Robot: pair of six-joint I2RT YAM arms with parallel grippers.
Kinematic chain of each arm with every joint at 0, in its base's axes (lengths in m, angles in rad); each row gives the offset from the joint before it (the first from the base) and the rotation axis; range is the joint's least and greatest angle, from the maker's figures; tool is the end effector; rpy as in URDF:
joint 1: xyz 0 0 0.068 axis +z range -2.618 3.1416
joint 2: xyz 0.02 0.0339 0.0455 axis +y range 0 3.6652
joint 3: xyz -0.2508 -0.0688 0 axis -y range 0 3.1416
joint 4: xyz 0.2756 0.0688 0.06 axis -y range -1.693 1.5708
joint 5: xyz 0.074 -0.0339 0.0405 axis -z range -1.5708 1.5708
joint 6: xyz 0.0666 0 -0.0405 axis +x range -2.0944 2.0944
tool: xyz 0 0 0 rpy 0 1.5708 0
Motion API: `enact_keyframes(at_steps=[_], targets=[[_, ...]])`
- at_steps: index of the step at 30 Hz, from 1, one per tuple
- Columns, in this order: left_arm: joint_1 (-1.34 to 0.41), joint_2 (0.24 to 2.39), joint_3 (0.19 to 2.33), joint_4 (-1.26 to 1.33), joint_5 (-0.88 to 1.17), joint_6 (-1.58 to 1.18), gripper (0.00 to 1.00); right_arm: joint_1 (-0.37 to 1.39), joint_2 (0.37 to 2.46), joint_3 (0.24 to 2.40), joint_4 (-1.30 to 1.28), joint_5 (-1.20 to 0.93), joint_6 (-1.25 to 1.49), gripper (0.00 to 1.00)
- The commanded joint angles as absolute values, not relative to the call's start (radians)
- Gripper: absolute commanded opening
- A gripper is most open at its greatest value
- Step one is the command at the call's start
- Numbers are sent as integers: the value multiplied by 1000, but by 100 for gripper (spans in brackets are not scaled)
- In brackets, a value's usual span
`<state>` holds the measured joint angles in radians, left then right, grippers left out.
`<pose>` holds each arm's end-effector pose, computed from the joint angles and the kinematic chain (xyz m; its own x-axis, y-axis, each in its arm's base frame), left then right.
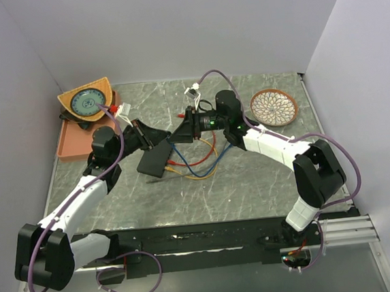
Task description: Insert the plug into the switch port
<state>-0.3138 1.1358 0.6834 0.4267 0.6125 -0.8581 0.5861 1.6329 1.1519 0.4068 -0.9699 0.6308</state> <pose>0.2896 -0.1342 0.2711 -0.6207 -0.4494 -0.6425 0.5041 0.3989 -0.7660 0.3187 0.2775 0.2812 -0.6385 -0.0236 -0.7693 -0.7695 0.0371 0.6375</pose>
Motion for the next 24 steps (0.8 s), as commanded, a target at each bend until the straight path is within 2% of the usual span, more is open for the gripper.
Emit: enact_keyframes(at_steps=[1,12,22,24], targets=[[-318,1094,726,456,614,-847,1,595,1646,1189,430,-963,609,50],[-318,1072,735,445,623,-845,1,595,1649,1181,446,-956,614,54],[-319,1086,738,471,637,-865,1,614,1658,1200,437,-965,607,50],[-319,1089,735,477,637,-868,1,614,1658,1198,439,-965,609,44]])
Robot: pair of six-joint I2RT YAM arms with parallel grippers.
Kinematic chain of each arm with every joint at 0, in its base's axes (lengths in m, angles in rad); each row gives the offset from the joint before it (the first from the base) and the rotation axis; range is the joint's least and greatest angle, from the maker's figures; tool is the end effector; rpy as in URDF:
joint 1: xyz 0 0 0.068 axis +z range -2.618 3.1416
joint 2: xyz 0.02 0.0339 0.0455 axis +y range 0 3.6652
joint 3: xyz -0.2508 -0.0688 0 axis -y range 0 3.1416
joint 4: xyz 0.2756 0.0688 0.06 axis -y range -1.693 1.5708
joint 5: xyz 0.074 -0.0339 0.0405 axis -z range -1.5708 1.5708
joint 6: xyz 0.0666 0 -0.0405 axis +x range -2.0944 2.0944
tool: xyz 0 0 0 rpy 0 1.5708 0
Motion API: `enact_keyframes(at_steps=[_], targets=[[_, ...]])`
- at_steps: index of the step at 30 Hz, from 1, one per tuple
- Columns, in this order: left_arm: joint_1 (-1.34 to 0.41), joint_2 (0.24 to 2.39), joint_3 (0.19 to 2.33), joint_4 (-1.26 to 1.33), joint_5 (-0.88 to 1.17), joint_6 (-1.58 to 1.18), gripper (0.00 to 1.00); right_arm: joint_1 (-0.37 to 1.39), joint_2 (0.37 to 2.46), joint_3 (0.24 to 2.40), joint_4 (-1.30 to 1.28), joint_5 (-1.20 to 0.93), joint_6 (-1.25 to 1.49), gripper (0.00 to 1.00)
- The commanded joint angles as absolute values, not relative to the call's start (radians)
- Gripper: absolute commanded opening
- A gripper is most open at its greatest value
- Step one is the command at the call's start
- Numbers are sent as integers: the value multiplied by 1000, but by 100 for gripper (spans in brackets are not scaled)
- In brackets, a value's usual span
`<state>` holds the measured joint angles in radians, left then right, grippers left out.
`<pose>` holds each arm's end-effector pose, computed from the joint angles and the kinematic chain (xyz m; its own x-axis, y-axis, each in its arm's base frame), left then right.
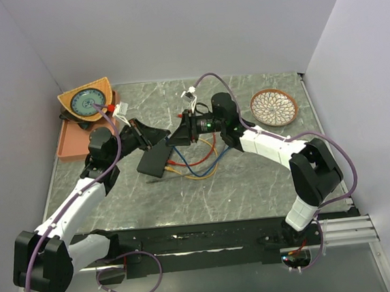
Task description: Insert the plug into the switch port
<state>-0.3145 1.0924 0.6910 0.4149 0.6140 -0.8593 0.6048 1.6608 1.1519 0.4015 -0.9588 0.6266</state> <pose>0.2830 -0.1324 0.2854 -0.5980 -0.4564 -0.6588 0.5325 0.3880 -0.7522 0.3178 0.2860 0.2694 -0.6555 -0.0436 -0.7539 -0.7552 0.0437 0.6541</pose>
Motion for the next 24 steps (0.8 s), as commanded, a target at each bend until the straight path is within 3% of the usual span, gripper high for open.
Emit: enact_keyframes(at_steps=[1,9,16,21,24], targets=[[-321,1089,733,479,637,-873,1,614,1657,1195,446,-963,612,43],[-322,1088,727,476,638,-871,1,614,1649,1177,505,-966,653,42],[-322,1081,730,459,630,-861,1,612,1637,1184,485,-956,643,47],[-324,1081,732,466,634,-864,1,612,1634,1183,479,-951,640,28],[-325,1083,733,465,637,-864,1,611,1626,1172,486,-943,643,21]])
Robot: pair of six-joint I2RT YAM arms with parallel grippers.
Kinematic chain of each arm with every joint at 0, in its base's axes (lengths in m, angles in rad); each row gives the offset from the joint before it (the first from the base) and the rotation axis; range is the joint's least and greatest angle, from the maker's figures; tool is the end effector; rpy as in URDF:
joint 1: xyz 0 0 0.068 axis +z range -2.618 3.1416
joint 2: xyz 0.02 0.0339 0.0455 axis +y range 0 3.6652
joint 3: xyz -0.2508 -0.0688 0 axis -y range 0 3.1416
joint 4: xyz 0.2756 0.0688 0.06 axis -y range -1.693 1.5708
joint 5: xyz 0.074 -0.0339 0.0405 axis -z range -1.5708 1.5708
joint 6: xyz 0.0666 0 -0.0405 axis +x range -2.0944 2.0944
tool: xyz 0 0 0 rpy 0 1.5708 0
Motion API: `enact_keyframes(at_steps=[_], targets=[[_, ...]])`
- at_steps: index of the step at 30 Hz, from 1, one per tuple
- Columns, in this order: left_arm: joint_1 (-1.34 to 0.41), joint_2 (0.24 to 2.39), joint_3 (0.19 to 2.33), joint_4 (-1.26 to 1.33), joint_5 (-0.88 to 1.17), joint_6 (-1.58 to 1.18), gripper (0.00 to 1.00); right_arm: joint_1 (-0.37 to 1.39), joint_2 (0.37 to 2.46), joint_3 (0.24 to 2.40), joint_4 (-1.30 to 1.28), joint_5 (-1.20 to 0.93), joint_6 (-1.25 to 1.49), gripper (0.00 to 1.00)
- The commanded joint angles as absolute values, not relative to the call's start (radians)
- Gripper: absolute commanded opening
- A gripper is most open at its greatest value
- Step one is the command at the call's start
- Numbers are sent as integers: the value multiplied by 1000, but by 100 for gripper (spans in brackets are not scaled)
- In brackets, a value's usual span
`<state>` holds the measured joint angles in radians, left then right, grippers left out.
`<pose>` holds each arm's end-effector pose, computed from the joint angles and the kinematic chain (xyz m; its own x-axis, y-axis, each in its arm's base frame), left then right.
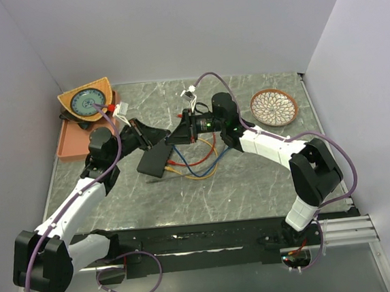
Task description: Insert the plug into the switch port
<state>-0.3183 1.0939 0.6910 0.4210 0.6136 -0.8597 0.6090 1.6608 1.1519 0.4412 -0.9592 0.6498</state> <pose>0.2828 -0.1336 0.2858 -0.5969 -0.4555 -0.6605 0.5369 0.3849 -0.7507 0.3169 0.2875 0.2738 -0.6483 -0.0286 -0.7609 -0.7614 0.0263 0.6477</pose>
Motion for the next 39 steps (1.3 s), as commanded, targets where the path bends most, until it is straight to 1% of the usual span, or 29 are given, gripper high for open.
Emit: enact_keyframes(at_steps=[1,2,3,4,5,7,9,10,11,13,14,16,17,20,23,28,30,31,33,34,37,39], targets=[[-324,1083,732,463,637,-862,1,609,1625,1172,491,-942,644,19],[-324,1083,732,463,637,-864,1,609,1623,1169,489,-939,643,15],[-324,1083,732,465,635,-864,1,611,1618,1169,485,-930,638,6],[-324,1078,729,465,634,-862,1,607,1614,1167,471,-927,635,2],[-324,1078,729,463,630,-864,1,607,1612,1170,465,-922,629,0],[-324,1075,727,462,623,-861,3,606,1600,1172,443,-910,603,0],[-324,1075,729,451,618,-854,12,604,1586,1177,397,-900,571,0],[-324,1074,735,445,614,-848,18,604,1582,1178,382,-890,557,0],[-324,1075,739,440,612,-844,31,604,1577,1181,342,-882,543,0],[-324,1075,752,423,609,-836,43,601,1563,1184,305,-873,502,0],[-324,1077,758,417,603,-831,54,601,1560,1186,287,-864,488,0],[-324,1081,778,399,600,-819,59,601,1543,1186,229,-854,440,0],[-324,1083,787,388,592,-815,67,603,1531,1187,204,-835,421,0],[-324,1089,813,364,583,-798,78,601,1494,1192,59,-783,306,0],[-324,1097,836,333,568,-775,83,603,1448,1190,-93,-665,172,0],[-324,1118,856,299,543,-741,88,604,1376,1158,-257,-396,19,0],[-322,1126,864,281,537,-724,89,603,1341,1143,-281,-330,-26,0],[-322,1135,867,272,526,-719,89,604,1329,1131,-290,-255,-34,0],[-321,1153,880,230,508,-698,90,609,1296,1115,-308,-186,-54,0],[-321,1160,884,221,494,-692,90,609,1287,1097,-310,-108,-55,0],[-316,1186,896,172,445,-670,92,618,1258,1072,-307,-2,-64,0],[-305,1209,902,141,428,-666,93,620,1259,1068,-307,-2,-77,0]])
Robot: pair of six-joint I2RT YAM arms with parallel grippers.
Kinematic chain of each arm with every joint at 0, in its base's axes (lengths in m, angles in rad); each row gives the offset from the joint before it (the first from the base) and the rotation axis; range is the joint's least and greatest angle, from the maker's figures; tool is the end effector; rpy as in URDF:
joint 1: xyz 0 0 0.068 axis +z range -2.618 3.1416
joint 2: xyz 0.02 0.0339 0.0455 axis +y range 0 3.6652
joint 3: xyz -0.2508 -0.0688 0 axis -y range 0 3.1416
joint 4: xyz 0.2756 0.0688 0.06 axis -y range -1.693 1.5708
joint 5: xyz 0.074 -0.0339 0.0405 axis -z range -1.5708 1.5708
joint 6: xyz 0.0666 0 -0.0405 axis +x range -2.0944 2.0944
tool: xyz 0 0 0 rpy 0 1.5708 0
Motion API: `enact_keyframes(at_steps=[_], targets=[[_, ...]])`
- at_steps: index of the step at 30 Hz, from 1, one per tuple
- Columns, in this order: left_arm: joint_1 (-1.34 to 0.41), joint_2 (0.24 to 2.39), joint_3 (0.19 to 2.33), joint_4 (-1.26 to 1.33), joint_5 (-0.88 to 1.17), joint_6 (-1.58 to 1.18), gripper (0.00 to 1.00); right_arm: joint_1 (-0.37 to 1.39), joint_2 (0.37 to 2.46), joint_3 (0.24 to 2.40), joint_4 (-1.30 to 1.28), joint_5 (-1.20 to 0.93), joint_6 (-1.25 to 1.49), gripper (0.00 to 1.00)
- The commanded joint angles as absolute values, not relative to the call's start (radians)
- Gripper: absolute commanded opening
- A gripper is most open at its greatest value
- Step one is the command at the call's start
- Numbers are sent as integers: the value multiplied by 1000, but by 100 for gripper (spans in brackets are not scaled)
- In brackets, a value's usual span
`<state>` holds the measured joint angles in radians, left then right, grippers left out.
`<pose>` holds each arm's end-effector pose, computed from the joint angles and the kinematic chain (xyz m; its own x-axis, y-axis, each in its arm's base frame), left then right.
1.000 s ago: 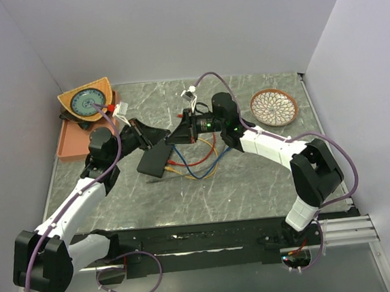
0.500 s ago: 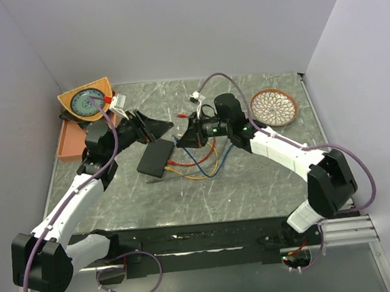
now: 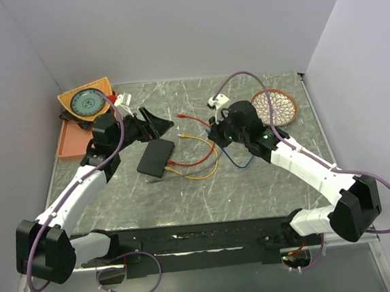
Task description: Insert the plug into the switch port
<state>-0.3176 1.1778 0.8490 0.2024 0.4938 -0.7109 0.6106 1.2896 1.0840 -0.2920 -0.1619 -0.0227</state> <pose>0.3091 -0.1348 0.2963 -0.5616 -0.4202 -0.7127 0.4687 0.5483 -0.6926 0.2849 0.2125 0.2902 -0.3755 -0.2901 -0.8802 -0.6906 0.7210 0.0570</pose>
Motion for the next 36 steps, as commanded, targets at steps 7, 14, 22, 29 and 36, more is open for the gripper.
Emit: enact_keyframes(at_steps=[7,14,22,29,36], targets=[[-215,1288,888,80,396,-670,94,638,1351,1100,-291,-38,-83,0],[-77,1388,873,5,368,-699,94,676,1474,1179,-281,-32,-126,0],[-66,1500,911,-40,324,-689,95,710,1672,1337,-298,-14,-173,0],[-66,1580,930,-38,302,-675,93,735,1839,1443,-319,-31,-195,0],[-66,1611,925,-35,285,-661,90,767,1980,1534,-345,-15,-222,0]])
